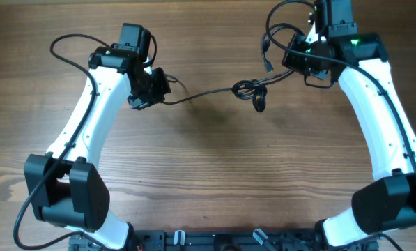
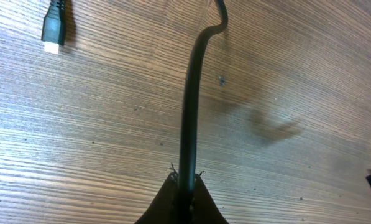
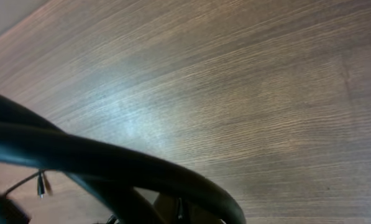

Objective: Untangle cables

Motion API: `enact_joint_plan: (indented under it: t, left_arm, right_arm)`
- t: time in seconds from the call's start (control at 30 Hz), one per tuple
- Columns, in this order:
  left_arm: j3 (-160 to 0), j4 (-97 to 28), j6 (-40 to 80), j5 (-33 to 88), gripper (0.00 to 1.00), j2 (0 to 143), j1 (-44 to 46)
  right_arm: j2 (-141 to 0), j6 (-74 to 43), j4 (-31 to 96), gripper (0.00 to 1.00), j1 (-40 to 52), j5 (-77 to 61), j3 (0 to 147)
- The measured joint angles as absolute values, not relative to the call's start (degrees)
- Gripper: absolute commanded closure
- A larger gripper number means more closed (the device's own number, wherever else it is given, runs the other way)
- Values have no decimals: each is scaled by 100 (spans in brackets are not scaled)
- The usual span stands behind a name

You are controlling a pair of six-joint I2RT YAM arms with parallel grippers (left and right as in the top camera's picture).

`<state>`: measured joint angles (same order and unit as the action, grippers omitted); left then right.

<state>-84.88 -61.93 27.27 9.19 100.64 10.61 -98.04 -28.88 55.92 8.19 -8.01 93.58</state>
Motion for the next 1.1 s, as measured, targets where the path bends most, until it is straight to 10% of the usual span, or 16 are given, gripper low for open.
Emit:
enact_joint_plan:
  t: [0.1, 0.4, 0.47, 0.53, 0.57, 0.9, 1.1]
  left_arm:
    - [-8488, -6198, 2300, 1083, 40, 10064, 1022]
    - [-8488, -6202, 950, 2215, 54, 10064, 974]
    - [-8488, -6134, 928, 2215, 55, 10064, 974]
    - [-8486, -6018, 923, 2204, 55, 10064, 974]
    - [-8486, -5955, 923, 2174, 55, 10064, 974]
    - [-8486, -5465, 974, 2248, 61, 10064, 972]
    - [-8486, -4613, 969, 1629, 60, 10064, 2928]
  right_arm:
    - [-9804, -2543, 5774, 96, 819, -1151, 9358]
    - [-9937, -2324, 5996, 94, 1741, -1334, 9358]
    - [-10206, -2220, 6027, 80, 2023, -1404, 9358]
    - [-10363, -1957, 6020, 30, 2401, -1570, 9358]
    - [-10385, -1791, 6020, 21, 2602, -1621, 9358]
    - [-10390, -1341, 6014, 6, 1997, -1988, 9358]
    - [-10388, -1313, 5977, 3, 602, -2036, 9360]
